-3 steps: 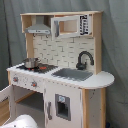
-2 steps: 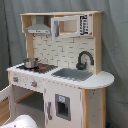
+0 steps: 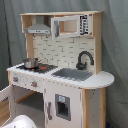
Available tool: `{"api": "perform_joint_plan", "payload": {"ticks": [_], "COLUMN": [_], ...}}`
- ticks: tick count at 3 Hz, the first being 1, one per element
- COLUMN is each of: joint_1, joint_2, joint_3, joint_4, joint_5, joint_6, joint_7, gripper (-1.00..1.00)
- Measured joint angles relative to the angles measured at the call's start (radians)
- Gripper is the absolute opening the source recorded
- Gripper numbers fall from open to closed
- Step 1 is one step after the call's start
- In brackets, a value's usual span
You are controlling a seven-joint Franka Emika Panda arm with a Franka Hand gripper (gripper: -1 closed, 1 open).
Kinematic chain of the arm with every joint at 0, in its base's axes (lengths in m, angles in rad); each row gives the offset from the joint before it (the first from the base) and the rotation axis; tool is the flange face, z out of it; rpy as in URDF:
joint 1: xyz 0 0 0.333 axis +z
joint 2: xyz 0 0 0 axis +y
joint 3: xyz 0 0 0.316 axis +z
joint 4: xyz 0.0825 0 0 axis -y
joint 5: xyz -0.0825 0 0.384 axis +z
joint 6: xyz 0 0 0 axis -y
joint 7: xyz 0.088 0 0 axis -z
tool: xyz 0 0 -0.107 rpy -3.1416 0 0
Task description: Play with the kitchen
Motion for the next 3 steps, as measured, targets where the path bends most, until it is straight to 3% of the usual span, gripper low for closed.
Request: {"api": "perform_joint_plan", "payload": {"ticks": [1,2,3], "joint_1": [0.019,0.015,-0.025], "joint_2": [0.001,0.011,0.011], "joint_3": [0.034,0.038,0.028], "joint_4": [-0.09,-0.19,-0.268], "joint_5": [0.029,0.034,0.034], "joint_6": [-0.002,0.01,0.066], "joint_7": [0.019,0.018,0.009], "gripper": [1.0,1.0,1.0]}}
